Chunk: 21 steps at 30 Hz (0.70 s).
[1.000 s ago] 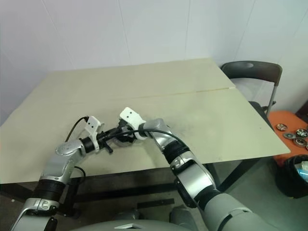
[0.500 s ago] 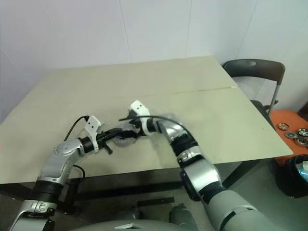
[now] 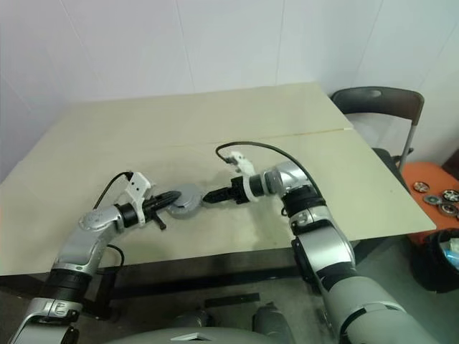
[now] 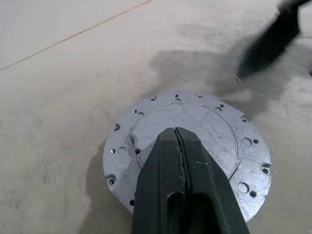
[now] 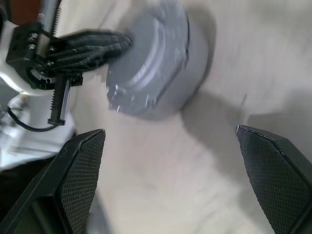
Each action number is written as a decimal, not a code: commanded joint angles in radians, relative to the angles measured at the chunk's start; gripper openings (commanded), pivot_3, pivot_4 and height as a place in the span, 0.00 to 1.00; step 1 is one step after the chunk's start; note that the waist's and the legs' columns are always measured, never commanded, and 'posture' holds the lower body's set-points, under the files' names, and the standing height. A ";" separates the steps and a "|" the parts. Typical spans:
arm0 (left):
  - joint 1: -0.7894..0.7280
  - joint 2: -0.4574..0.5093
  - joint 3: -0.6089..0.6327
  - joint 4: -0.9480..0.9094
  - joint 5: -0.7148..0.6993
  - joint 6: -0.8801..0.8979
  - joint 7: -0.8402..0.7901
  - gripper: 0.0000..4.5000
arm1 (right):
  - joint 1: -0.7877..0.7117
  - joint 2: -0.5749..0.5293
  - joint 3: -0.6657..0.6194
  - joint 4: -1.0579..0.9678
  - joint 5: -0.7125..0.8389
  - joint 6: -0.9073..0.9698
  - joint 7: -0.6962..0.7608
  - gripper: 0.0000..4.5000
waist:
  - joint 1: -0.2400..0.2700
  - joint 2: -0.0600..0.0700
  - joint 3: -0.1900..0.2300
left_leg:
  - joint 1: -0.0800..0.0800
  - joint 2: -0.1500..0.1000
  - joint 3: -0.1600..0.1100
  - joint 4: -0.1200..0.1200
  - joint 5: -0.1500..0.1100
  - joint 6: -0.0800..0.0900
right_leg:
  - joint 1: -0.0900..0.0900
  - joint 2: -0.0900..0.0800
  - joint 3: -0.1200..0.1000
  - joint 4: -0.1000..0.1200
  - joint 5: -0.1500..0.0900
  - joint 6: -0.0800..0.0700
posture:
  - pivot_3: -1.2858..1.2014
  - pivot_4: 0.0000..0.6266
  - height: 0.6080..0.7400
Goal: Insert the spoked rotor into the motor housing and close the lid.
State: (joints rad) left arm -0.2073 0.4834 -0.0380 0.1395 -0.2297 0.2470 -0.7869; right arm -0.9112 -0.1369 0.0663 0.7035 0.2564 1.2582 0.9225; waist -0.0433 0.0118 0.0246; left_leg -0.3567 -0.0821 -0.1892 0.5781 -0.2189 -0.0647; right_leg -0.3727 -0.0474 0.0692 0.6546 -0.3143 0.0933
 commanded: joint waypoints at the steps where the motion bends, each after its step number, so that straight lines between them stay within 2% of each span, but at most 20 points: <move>1: 0.020 0.023 -0.034 0.065 0.046 0.022 -0.009 0.00 | -0.056 0.067 -0.162 0.029 0.046 0.084 -0.179 0.99 | 0.001 0.000 0.000 | 0.000 0.000 0.000 0.000 0.000 0.000 | 0.000 0.000 0.000 0.000 0.000 0.000 | 0.52 0.00 1.00; 5: 0.017 0.029 -0.035 0.052 0.044 0.018 -0.017 0.00 | -0.088 0.143 -0.289 0.054 0.070 0.100 -0.337 0.99 | -0.001 0.000 0.000 | 0.000 0.000 0.000 0.000 0.000 0.000 | 0.000 0.000 0.000 0.000 0.000 0.000 | 0.52 0.00 1.00; 18: -0.002 0.038 -0.041 0.052 0.052 0.007 -0.019 0.00 | -0.155 0.361 -0.458 0.138 0.142 0.028 -0.622 0.99 | -0.017 0.000 0.001 | 0.000 0.001 0.000 -0.002 0.000 0.000 | 0.000 0.001 0.000 -0.001 0.001 0.001 | 0.52 0.00 1.00; 21: -0.019 0.042 -0.041 0.065 0.058 0.004 -0.022 0.00 | -0.152 0.385 -0.390 0.166 0.107 -0.085 -0.655 0.99 | -0.023 0.000 0.001 | 0.000 0.001 0.000 -0.001 0.000 0.000 | 0.000 0.001 0.000 -0.001 0.001 0.001 | 0.52 0.00 1.00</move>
State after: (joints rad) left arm -0.2395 0.5117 -0.0479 0.1583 -0.2099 0.2297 -0.8048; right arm -1.0230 0.1306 -0.3418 0.8680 0.3623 1.2244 0.2819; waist -0.0662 0.0121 0.0256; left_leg -0.3569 -0.0813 -0.1893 0.5768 -0.2188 -0.0646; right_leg -0.3726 -0.0464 0.0689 0.6531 -0.3136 0.0948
